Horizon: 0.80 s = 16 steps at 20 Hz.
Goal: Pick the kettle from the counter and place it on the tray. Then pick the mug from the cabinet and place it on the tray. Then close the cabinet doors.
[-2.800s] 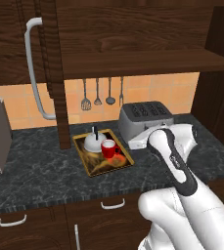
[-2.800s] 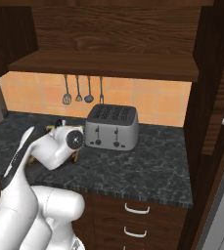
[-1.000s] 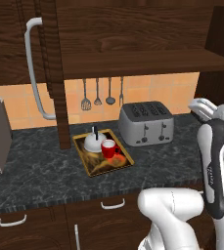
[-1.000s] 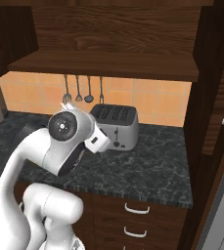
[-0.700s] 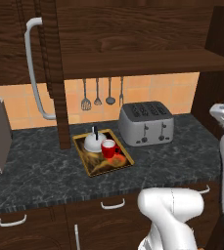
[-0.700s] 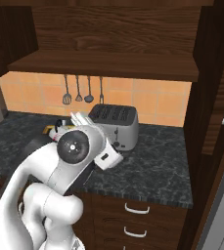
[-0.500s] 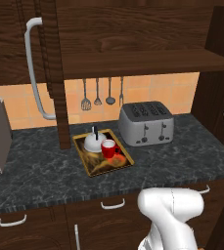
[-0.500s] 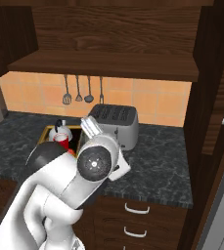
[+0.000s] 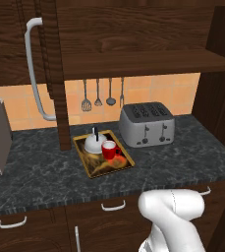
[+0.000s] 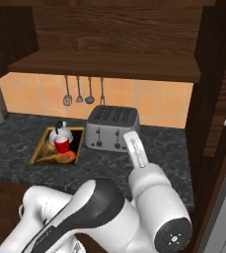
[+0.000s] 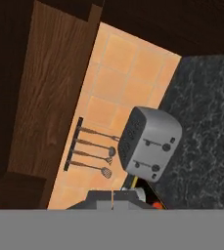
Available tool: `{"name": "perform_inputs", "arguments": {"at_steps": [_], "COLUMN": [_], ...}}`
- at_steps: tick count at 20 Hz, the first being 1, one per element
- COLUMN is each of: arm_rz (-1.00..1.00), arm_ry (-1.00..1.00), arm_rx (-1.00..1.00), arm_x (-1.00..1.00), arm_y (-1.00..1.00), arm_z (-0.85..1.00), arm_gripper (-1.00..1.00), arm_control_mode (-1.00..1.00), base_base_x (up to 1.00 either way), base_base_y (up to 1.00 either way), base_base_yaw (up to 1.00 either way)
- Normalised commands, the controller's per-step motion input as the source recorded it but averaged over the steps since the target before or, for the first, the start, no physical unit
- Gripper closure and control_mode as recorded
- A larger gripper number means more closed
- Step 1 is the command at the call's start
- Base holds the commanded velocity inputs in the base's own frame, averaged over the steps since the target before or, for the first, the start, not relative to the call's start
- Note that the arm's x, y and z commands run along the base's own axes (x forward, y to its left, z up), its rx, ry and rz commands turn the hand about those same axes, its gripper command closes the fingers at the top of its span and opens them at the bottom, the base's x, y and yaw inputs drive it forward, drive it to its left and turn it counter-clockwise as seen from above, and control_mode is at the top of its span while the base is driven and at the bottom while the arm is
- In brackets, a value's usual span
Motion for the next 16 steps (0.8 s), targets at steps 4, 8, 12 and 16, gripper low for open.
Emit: {"name": "perform_inputs", "arguments": {"at_steps": [4,8,12,16], "arm_rz": [0.00,0.00,0.00,0.00], "arm_ry": [-0.36,-0.25,-0.28,-0.42], "arm_rx": [0.25,0.22,0.23,0.19], "arm_x": [0.00,0.00,0.00,0.00], "arm_y": [-0.35,-0.21,-0.41,-0.40], "arm_z": [-0.10,-0.15,-0.19,-0.08], "arm_gripper": [1.00,1.00,1.00,1.00], "arm_control_mode": [-1.00,-1.00,-1.00,-1.00], "base_base_x": [0.00,0.00,0.00,0.00], "base_base_y": [0.00,0.00,0.00,0.00], "base_base_yaw": [0.00,0.00,0.00,0.00]}}
